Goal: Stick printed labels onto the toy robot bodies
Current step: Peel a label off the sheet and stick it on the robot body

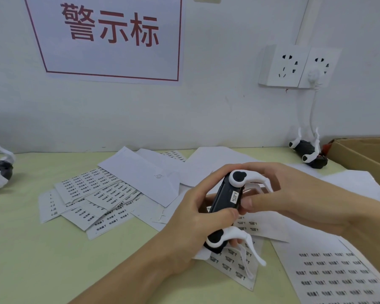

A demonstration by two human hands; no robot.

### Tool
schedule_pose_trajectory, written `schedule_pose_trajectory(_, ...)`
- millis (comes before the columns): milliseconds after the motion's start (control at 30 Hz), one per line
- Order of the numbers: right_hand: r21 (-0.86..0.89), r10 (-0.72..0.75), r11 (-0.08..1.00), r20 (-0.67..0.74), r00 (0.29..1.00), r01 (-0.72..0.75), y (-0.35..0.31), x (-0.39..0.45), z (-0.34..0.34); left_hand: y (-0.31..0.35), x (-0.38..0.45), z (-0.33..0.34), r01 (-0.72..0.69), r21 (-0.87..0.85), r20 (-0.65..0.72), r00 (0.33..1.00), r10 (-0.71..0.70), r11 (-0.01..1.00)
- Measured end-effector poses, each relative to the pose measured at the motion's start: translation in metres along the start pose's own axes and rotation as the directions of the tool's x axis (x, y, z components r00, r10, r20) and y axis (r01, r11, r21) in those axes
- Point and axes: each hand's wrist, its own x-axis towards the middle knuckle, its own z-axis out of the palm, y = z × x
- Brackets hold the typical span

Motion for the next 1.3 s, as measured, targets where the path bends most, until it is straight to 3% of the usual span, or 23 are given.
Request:
schedule_pose_trajectory(233, -0.064, 0.017, 0.998, -0.139, 0.99, -0.026, 0.0, 0.0, 0.006, -0.001, 0.0, -0.002, -0.001, -0.02, 0.027, 1.0, 0.001, 1.0)
schedule_pose_trajectory(433, -0.021, 0.021, 1.0, -0.049, 0.999, -0.022, -0.007, -0.002, 0.005, -0.005, 0.002, -0.005, 0.0, -0.074, 0.033, 0.999, 0.002, 0.997)
schedule_pose_trajectory(633, -0.008, 0.014, 1.0, -0.181, 0.983, -0.016, -0.004, 0.002, 0.016, -0.004, 0.001, -0.005, -0.006, -0.071, 0.059, 0.998, 0.01, 0.997)
schedule_pose_trajectory(833, -0.039, -0.021, 0.999, -0.172, 0.985, 0.014, -0.004, 0.0, 0.012, -0.004, 0.001, -0.004, 0.011, -0.033, 0.034, 0.999, -0.009, 0.999)
schedule_pose_trajectory(1033, -0.082, -0.032, 0.996, -0.018, 0.999, 0.031, -0.009, -0.003, 0.005, -0.004, 0.002, -0.004, 0.015, -0.138, 0.04, 0.999, -0.01, 0.99)
schedule_pose_trajectory(1300, -0.027, -0.007, 1.0, -0.123, 0.992, 0.004, 0.001, 0.003, 0.005, -0.005, 0.003, -0.003, 0.029, -0.152, 0.008, 1.0, -0.028, 0.988)
